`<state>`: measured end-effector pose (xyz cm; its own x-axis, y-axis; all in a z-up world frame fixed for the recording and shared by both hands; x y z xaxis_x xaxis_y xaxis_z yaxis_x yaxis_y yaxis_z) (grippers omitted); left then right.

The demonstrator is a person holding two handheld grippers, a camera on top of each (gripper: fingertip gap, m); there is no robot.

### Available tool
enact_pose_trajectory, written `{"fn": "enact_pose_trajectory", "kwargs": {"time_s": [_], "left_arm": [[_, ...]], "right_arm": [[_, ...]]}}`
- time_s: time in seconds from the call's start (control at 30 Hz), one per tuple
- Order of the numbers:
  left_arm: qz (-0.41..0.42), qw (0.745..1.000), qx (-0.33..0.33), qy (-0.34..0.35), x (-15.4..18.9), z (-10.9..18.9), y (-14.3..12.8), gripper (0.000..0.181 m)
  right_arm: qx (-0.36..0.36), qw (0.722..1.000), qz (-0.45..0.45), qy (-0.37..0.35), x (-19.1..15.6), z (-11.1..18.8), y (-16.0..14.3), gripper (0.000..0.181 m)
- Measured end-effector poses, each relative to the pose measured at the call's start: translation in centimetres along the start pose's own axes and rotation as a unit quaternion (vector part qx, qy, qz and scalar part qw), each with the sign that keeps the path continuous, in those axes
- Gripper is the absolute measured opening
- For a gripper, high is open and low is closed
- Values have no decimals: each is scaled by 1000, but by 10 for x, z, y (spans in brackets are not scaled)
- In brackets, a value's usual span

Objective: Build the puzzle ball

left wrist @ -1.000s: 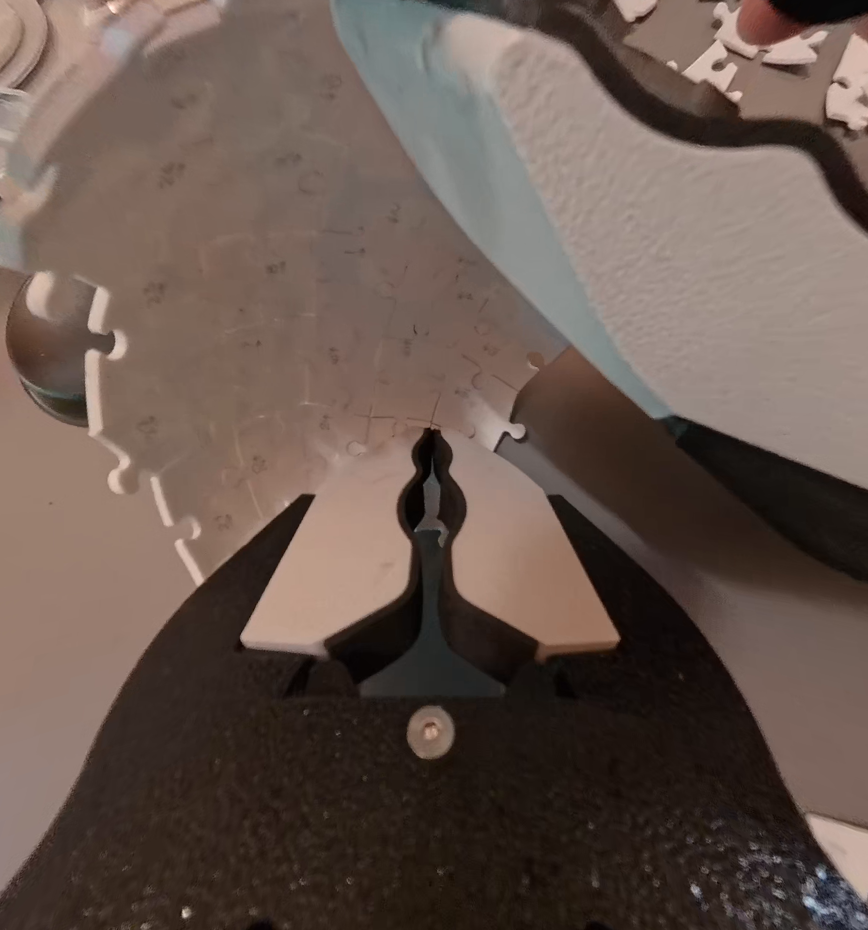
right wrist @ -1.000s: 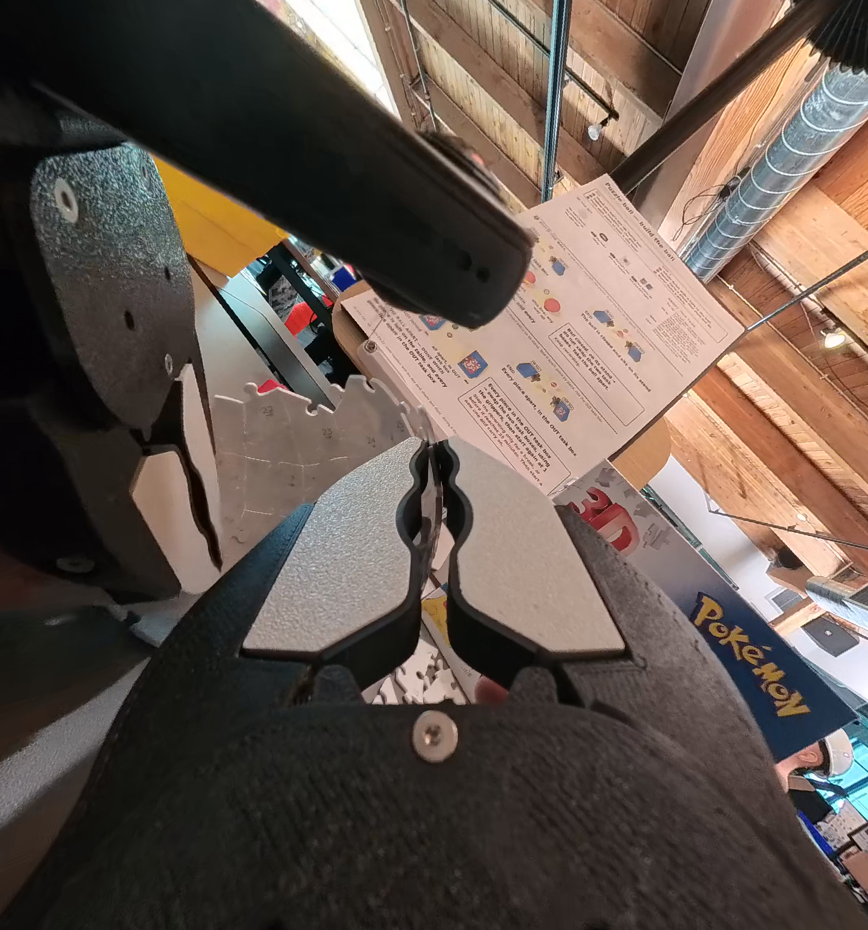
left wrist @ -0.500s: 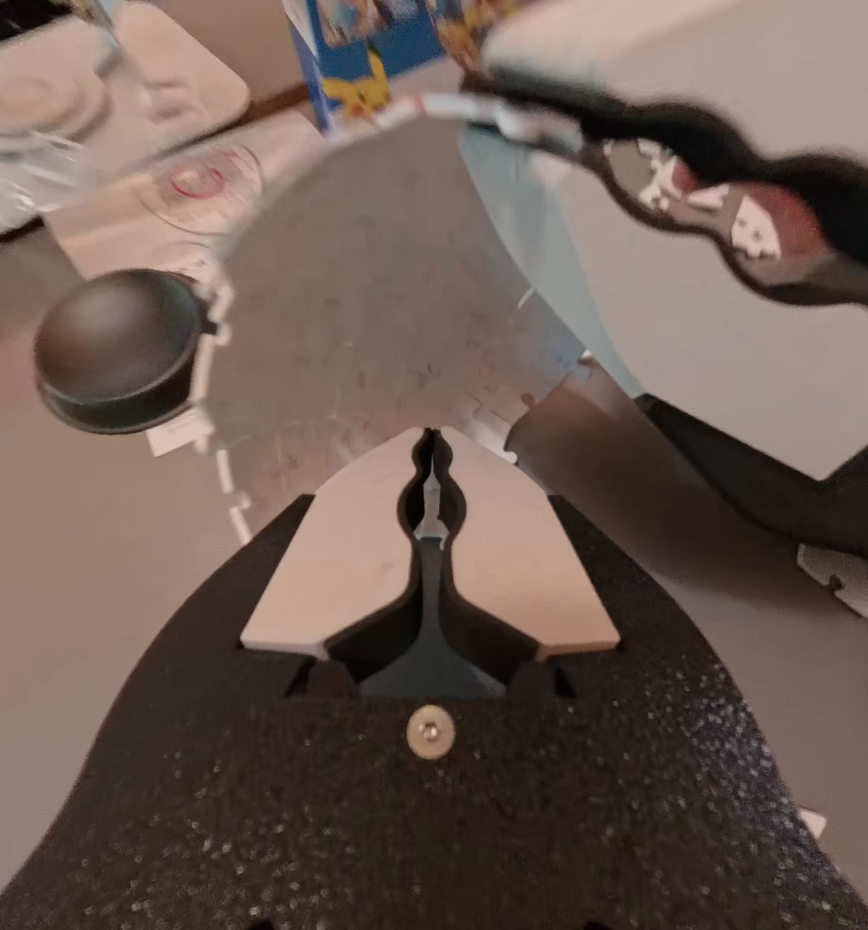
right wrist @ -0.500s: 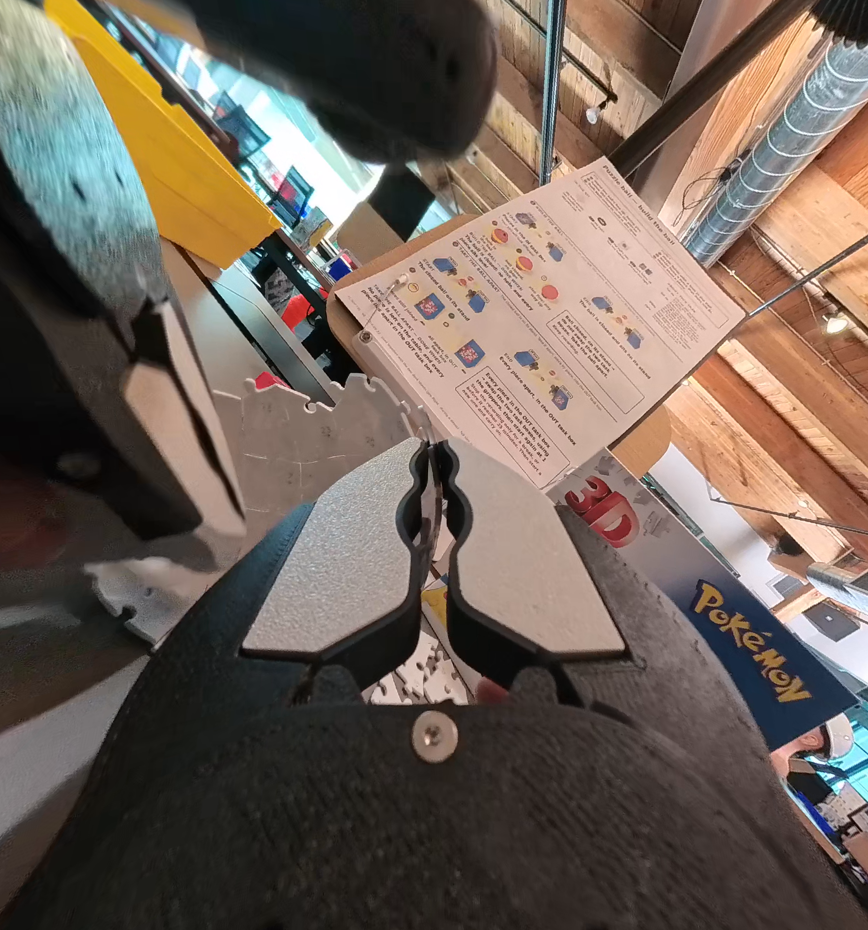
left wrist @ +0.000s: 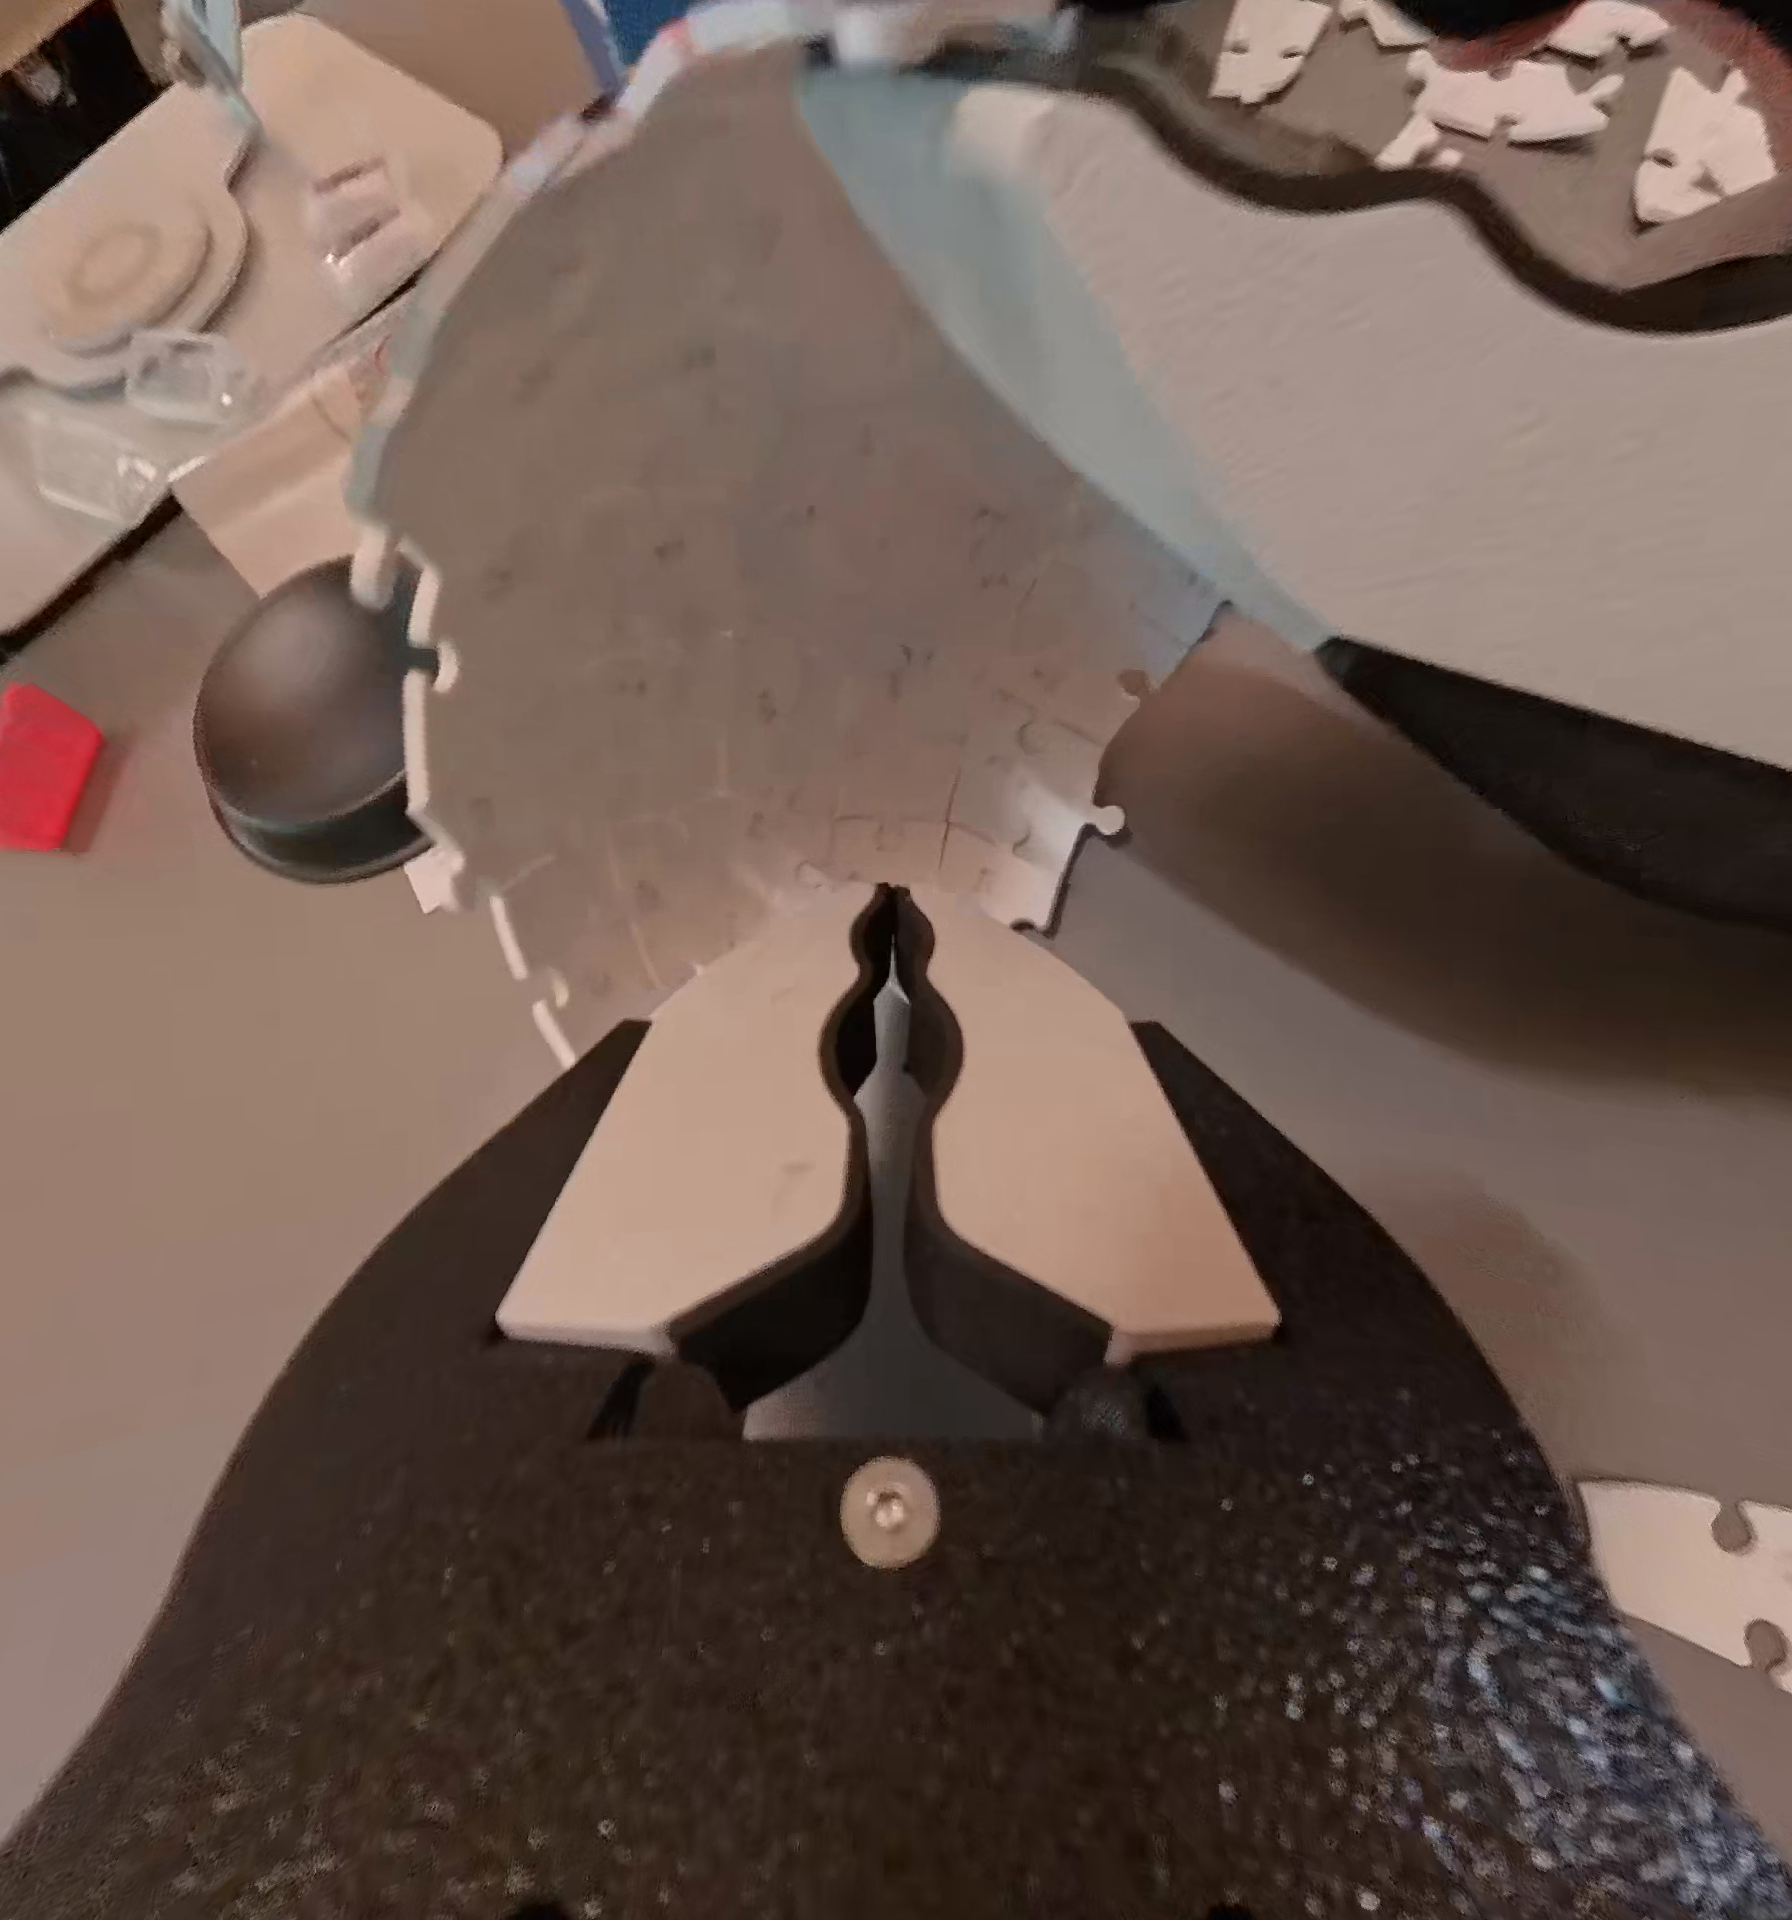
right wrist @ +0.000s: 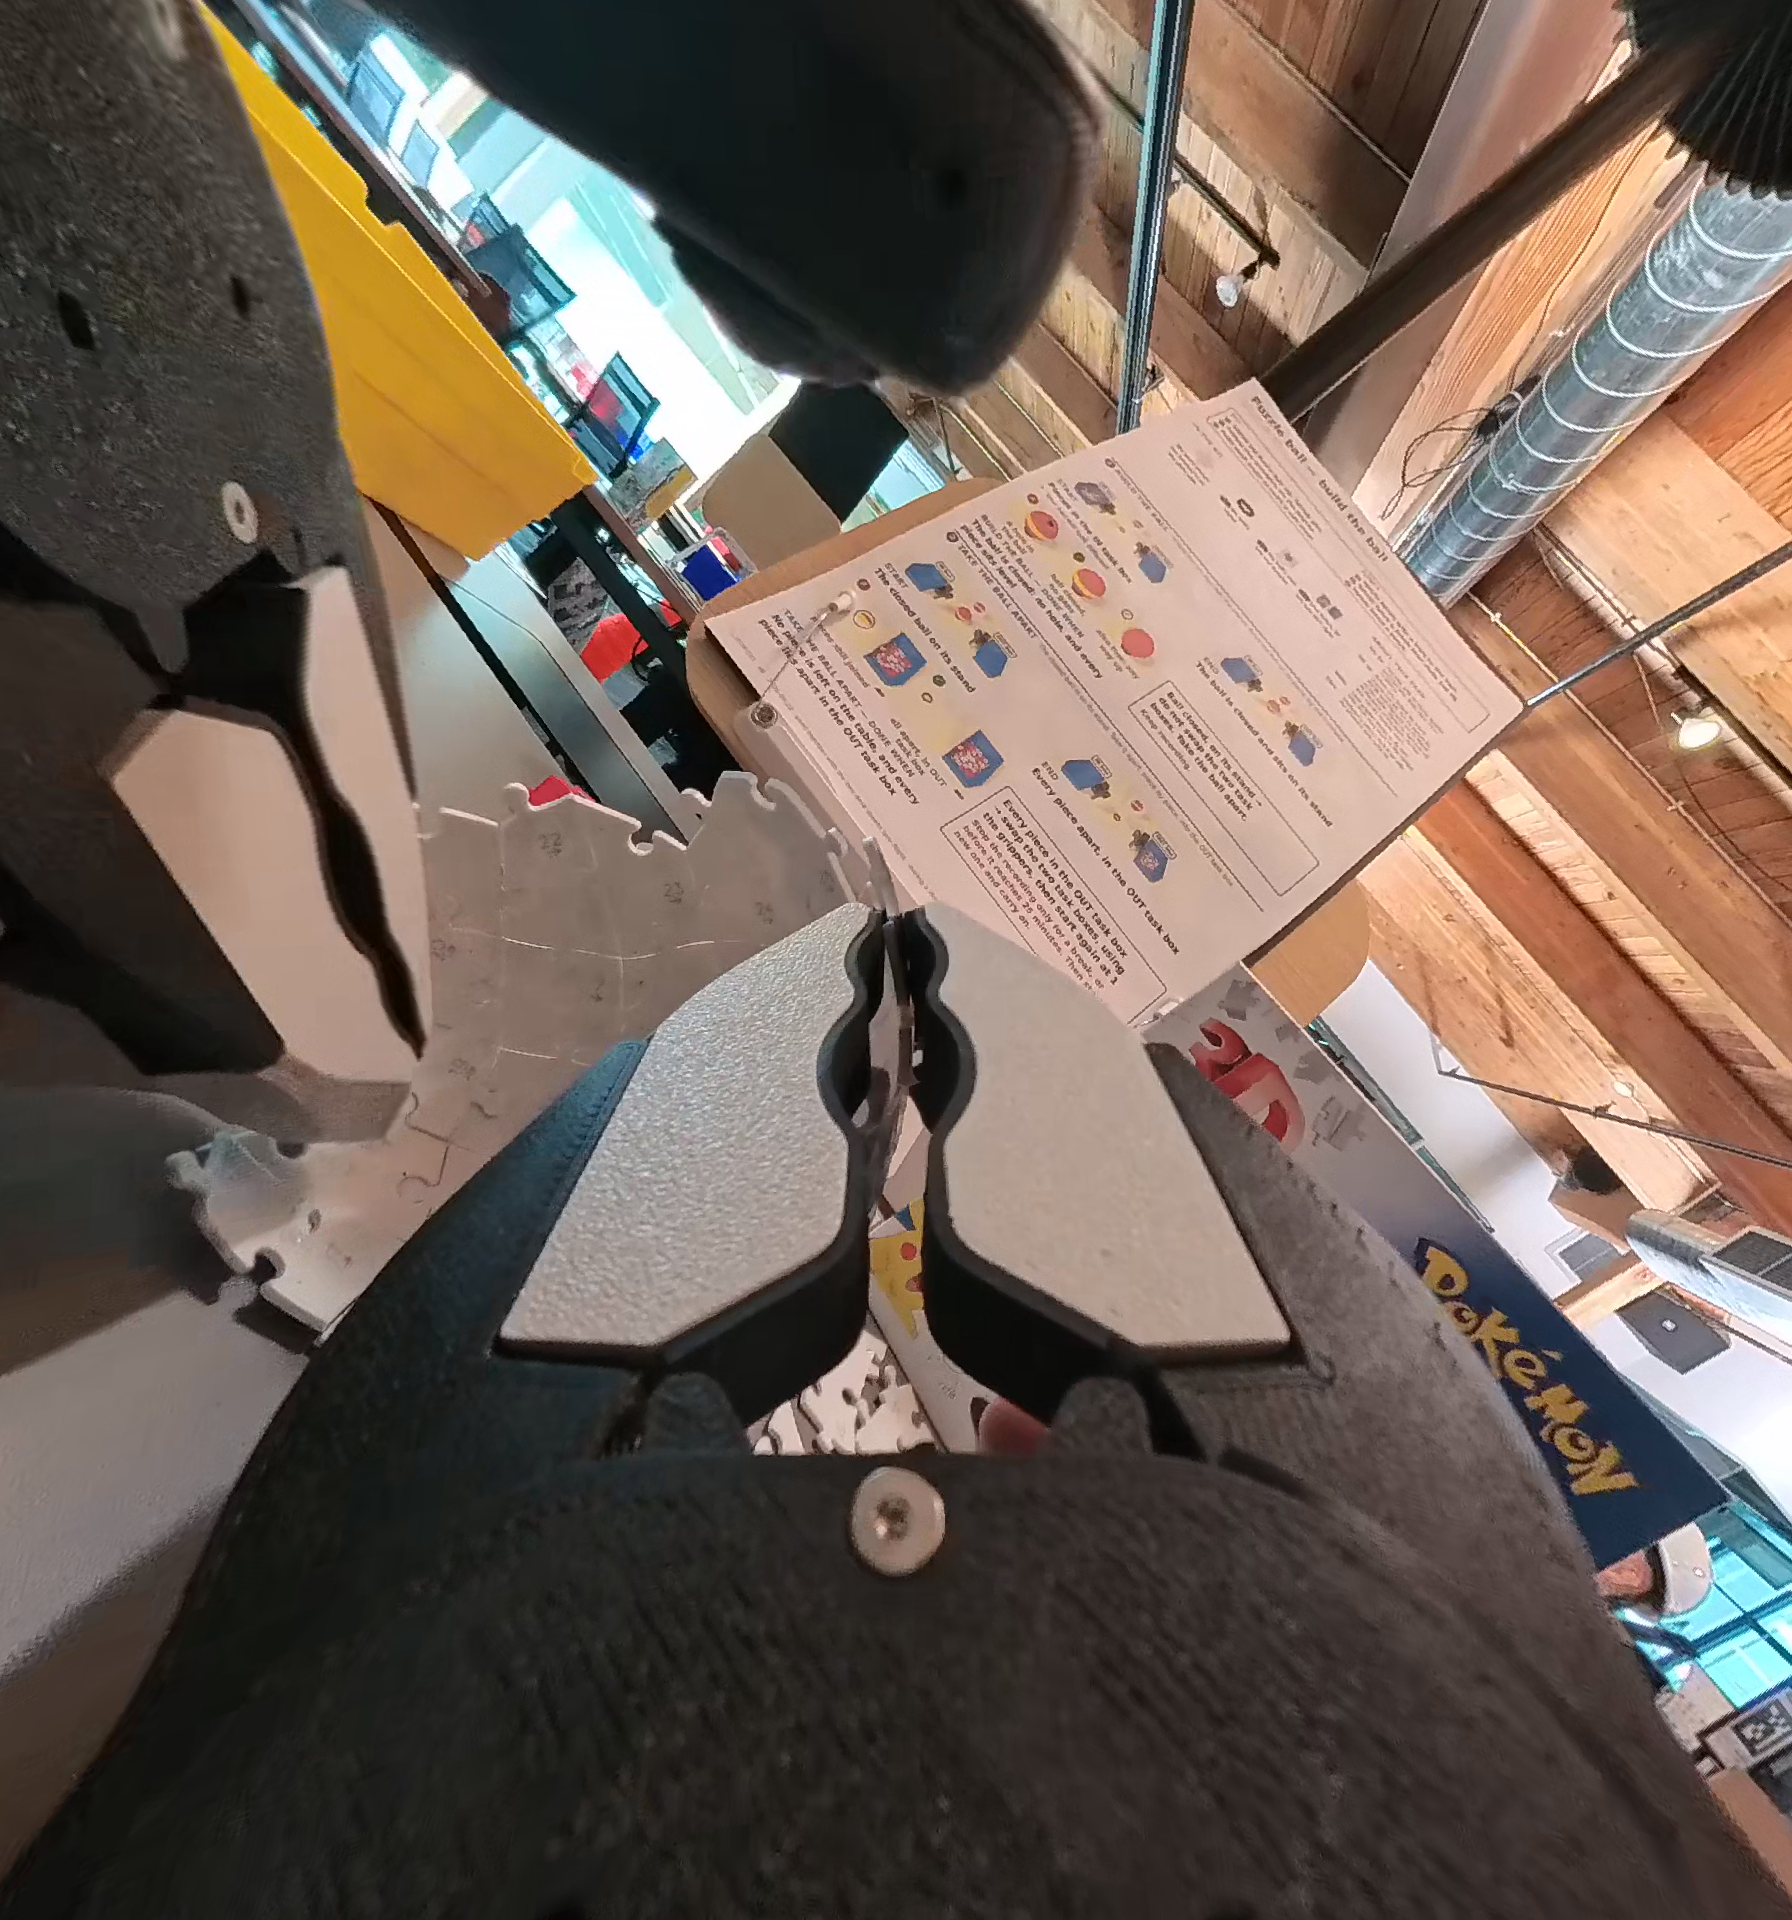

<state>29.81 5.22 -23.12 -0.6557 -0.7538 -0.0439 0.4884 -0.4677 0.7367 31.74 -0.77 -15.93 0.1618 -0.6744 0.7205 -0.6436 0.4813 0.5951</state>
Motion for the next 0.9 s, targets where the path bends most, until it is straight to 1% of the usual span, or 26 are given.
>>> {"fn": "enact_pose_trajectory", "kwargs": {"time_s": [0.1, 0.27, 0.6, 0.7, 0.8, 0.9], "left_arm": [[-19, 1000, -15, 3, 0, -4, 1, 0], [-9, 1000, -27, -9, 3, -11, -6, 0], [-16, 999, -29, -4, 4, -12, -6, 0], [-22, 999, -29, -4, 5, -12, -7, 0], [-20, 1000, -14, 6, 3, -4, -3, 0], [-20, 999, -28, -6, 4, 0, -6, 0]], "right_arm": [[3, 1000, 4, -1, 0, 0, 1, 4], [3, 1000, 7, -1, 0, 1, 2, 4], [5, 1000, 8, -1, -1, 1, 3, 4], [5, 1000, 9, 0, -1, 1, 3, 4], [5, 1000, 9, -1, -1, 1, 3, 4], [5, 1000, 9, -1, -1, 1, 3, 4]]}}
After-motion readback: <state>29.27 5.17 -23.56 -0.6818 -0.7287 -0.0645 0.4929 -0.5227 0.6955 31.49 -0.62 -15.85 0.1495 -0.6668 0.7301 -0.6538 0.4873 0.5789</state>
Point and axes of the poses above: each gripper's, where its closed fingertips meet, z back along the fingers, y out of its top, x = y × z across the jaws, the point moved 4 cm from there along z, back along the fingers, and after that the axes turned 11 degrees about -y, right-handed, at the moved point
